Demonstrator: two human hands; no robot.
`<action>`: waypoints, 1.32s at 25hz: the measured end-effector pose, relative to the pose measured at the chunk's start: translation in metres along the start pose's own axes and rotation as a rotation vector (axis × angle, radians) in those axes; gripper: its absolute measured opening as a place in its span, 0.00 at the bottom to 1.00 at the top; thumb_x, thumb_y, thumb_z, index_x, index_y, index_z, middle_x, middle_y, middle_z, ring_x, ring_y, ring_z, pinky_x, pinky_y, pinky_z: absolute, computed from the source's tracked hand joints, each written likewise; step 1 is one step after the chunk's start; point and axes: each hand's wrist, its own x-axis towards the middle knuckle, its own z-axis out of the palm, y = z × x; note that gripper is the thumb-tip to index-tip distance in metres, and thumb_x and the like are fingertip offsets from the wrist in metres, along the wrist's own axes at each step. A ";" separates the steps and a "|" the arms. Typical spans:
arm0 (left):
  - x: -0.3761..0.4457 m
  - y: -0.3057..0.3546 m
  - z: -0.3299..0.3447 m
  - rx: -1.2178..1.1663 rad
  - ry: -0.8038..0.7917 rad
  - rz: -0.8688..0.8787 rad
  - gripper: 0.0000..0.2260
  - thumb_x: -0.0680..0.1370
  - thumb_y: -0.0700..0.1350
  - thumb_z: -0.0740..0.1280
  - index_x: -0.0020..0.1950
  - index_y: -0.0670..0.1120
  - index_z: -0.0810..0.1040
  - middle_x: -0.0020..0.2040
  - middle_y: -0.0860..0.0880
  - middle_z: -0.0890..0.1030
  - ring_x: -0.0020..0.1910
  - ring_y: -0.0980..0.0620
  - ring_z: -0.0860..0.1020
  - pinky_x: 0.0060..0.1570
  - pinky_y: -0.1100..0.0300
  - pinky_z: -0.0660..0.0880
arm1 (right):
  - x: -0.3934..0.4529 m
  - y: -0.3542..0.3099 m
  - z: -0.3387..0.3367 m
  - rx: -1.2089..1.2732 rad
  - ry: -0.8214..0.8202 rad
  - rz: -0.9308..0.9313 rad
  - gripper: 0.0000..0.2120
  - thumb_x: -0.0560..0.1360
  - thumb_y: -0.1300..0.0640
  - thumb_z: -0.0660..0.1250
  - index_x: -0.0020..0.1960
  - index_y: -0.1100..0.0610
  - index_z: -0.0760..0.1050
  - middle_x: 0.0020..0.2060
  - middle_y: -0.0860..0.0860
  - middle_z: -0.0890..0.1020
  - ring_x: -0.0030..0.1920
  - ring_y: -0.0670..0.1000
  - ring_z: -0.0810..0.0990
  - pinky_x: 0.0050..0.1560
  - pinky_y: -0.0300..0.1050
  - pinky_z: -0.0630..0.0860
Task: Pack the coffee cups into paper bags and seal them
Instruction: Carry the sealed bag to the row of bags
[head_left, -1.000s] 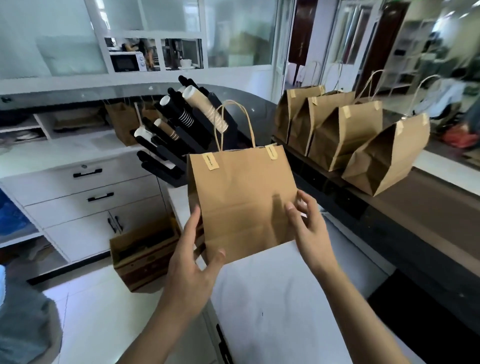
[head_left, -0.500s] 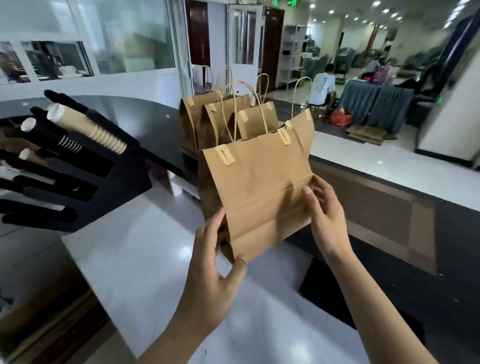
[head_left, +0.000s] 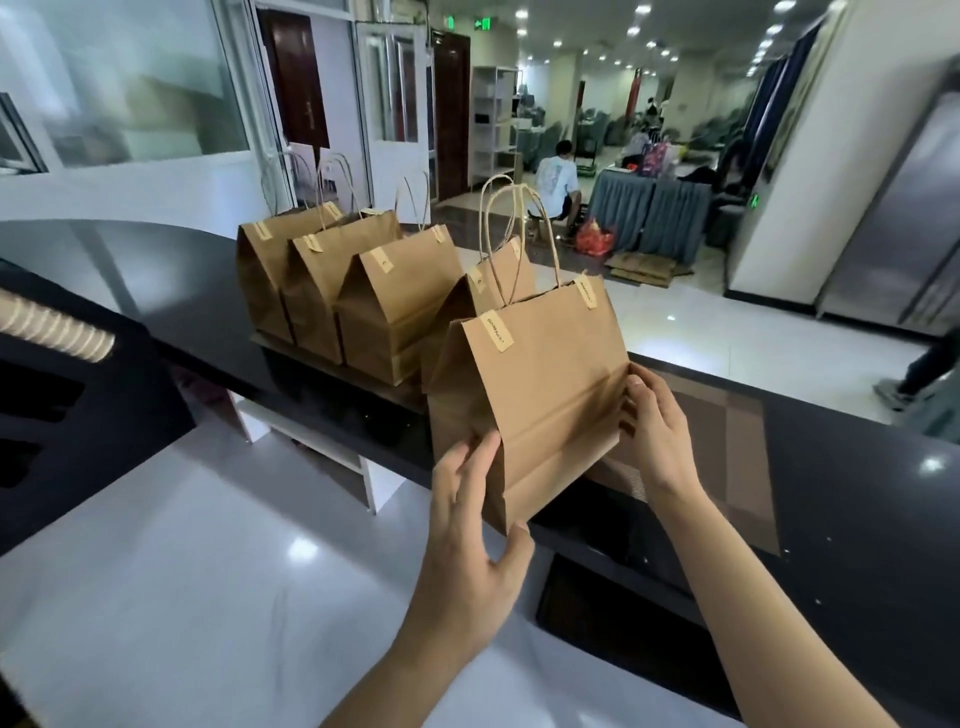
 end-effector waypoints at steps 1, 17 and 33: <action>0.004 -0.002 0.007 0.012 -0.003 0.009 0.37 0.77 0.39 0.68 0.80 0.62 0.58 0.73 0.50 0.64 0.75 0.52 0.64 0.67 0.75 0.63 | 0.007 0.004 -0.001 0.003 0.004 0.013 0.18 0.78 0.41 0.61 0.66 0.42 0.75 0.64 0.45 0.80 0.67 0.50 0.77 0.71 0.58 0.73; 0.057 -0.026 0.088 0.017 -0.118 0.015 0.39 0.79 0.44 0.69 0.81 0.66 0.51 0.80 0.60 0.48 0.79 0.64 0.50 0.64 0.83 0.54 | 0.086 0.038 0.012 0.018 0.036 0.104 0.21 0.85 0.48 0.60 0.76 0.51 0.70 0.70 0.50 0.75 0.69 0.50 0.74 0.71 0.50 0.72; 0.107 -0.041 0.103 0.002 -0.317 0.006 0.43 0.80 0.45 0.69 0.78 0.72 0.42 0.80 0.65 0.37 0.79 0.60 0.54 0.70 0.65 0.62 | 0.109 0.048 0.026 0.125 -0.024 0.182 0.16 0.85 0.49 0.59 0.70 0.52 0.75 0.63 0.52 0.81 0.62 0.52 0.80 0.67 0.57 0.77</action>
